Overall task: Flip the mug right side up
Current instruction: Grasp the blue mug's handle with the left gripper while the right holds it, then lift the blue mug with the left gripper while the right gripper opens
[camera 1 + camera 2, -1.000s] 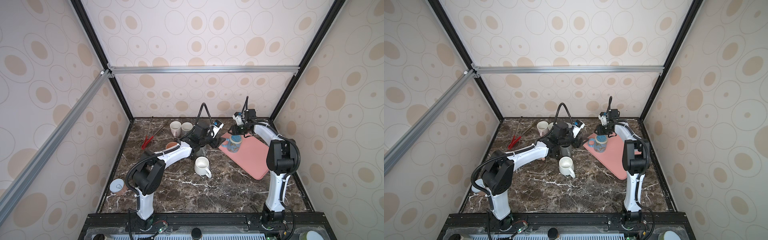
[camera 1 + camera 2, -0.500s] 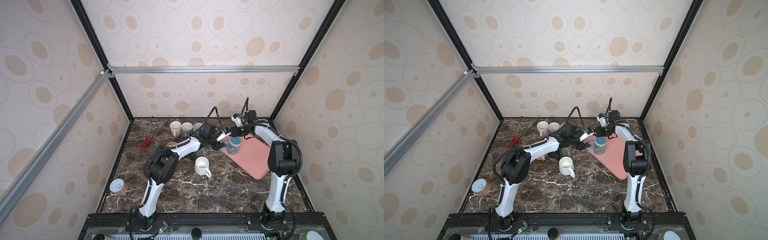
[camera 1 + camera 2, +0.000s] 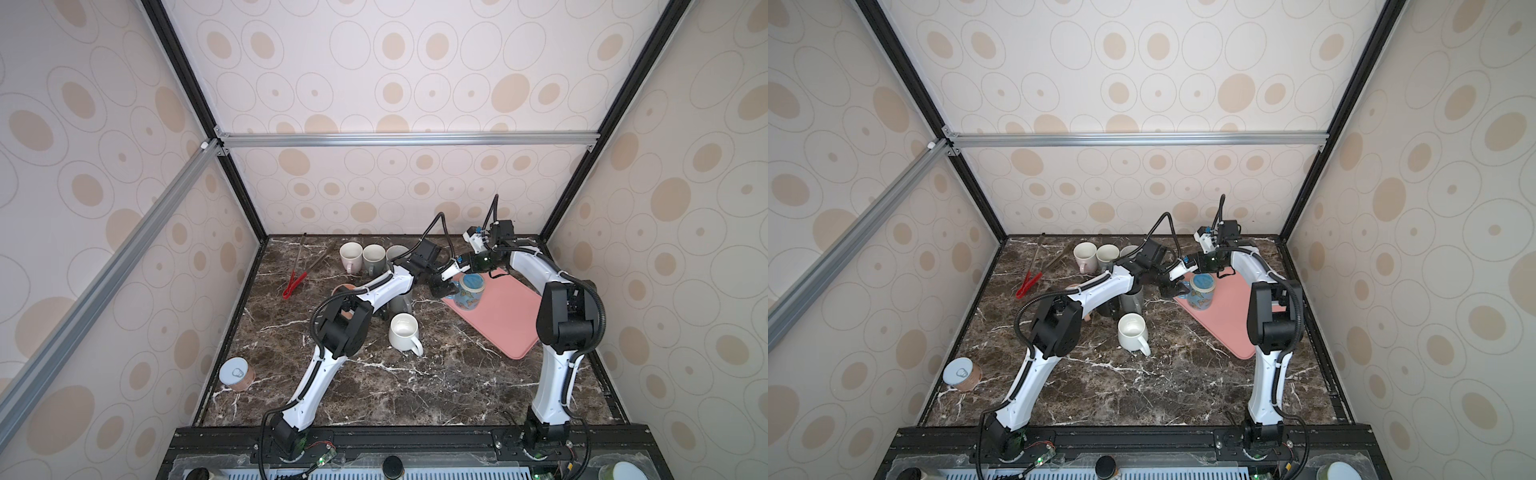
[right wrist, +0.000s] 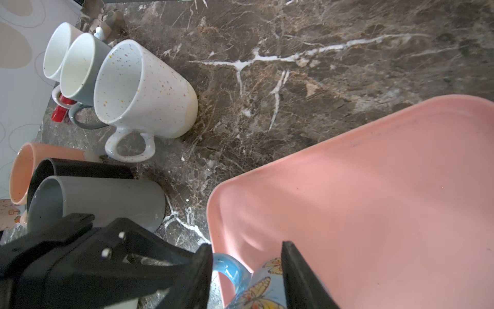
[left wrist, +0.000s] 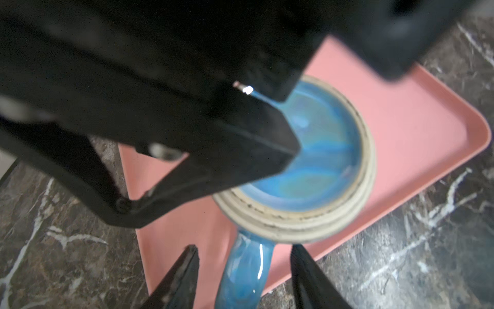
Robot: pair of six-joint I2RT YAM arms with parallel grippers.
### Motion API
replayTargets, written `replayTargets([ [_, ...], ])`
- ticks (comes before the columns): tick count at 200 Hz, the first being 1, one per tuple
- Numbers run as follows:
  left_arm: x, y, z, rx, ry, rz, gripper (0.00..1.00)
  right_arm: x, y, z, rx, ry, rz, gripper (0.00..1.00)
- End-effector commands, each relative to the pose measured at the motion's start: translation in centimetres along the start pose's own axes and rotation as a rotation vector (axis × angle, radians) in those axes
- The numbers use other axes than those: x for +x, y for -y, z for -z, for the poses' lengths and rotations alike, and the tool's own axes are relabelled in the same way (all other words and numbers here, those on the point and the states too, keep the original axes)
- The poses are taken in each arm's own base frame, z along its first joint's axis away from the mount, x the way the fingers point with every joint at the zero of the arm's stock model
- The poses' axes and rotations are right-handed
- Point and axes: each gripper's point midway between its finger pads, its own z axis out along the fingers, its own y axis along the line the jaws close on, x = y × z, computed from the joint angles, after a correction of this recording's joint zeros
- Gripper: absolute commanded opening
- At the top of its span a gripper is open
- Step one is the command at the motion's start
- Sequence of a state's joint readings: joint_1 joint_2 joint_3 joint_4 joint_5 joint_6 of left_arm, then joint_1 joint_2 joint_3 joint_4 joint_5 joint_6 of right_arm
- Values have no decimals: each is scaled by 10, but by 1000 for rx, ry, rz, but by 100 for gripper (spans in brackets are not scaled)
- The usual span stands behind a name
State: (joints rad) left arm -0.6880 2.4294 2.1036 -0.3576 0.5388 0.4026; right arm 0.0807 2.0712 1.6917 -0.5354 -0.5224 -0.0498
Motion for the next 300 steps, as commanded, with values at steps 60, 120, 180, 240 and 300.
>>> replayTargets([
  [60, -16, 18, 3, 95, 8, 59, 13, -16, -9, 28, 47, 74, -5, 46],
  [120, -11, 33, 1, 79, -44, 77, 1, -18, 9, 54, 178, 138, -81, 47],
  [180, -35, 34, 16, -34, 62, 126, 0, 1, 30, 92, 259, 313, -292, 47],
  [240, -58, 28, 28, -49, 202, 358, 0, 21, 20, 116, 274, 356, -320, 47],
  [300, -74, 17, 71, 27, 515, 658, 0, 46, 10, 112, 188, 362, -440, 47],
])
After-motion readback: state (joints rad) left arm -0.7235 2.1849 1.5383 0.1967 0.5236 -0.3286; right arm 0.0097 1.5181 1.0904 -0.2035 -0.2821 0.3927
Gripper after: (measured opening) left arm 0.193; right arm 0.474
